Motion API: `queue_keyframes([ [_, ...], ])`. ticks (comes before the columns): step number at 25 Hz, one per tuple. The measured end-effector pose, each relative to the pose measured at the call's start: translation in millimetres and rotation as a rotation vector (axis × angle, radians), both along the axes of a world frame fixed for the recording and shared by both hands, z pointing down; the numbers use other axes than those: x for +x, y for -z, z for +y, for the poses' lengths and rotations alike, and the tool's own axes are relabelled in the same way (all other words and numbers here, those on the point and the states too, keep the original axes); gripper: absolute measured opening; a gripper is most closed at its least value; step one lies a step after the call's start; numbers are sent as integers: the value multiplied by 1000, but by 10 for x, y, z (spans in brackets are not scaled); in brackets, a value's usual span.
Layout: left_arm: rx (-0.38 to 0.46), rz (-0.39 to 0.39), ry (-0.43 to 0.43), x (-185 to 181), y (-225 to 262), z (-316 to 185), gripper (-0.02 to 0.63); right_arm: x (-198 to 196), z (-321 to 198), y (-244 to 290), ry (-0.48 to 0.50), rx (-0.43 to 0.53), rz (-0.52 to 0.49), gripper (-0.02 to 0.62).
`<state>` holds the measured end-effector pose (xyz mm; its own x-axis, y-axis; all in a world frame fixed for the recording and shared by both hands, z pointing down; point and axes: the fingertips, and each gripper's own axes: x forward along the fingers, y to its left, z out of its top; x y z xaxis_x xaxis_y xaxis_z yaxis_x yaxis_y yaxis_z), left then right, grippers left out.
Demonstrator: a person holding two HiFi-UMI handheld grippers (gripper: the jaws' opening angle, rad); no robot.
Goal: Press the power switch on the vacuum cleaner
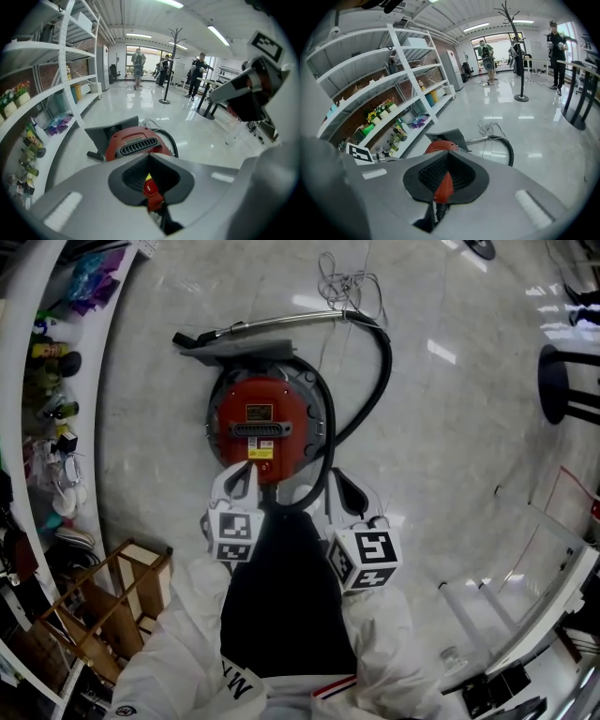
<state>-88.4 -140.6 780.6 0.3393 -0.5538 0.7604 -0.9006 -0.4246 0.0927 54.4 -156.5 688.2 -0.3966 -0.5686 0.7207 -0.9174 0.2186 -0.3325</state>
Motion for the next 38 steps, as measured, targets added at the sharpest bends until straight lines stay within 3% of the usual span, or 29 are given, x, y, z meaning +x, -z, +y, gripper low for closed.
queue_keyframes([
  [27,-190,-14,-46,245,-707,307,0,108,-65,-82,-43,-24,14,0],
  [38,-241,-5,-21,242,-812,301,0,126,-62,-134,-47,-36,12,0],
])
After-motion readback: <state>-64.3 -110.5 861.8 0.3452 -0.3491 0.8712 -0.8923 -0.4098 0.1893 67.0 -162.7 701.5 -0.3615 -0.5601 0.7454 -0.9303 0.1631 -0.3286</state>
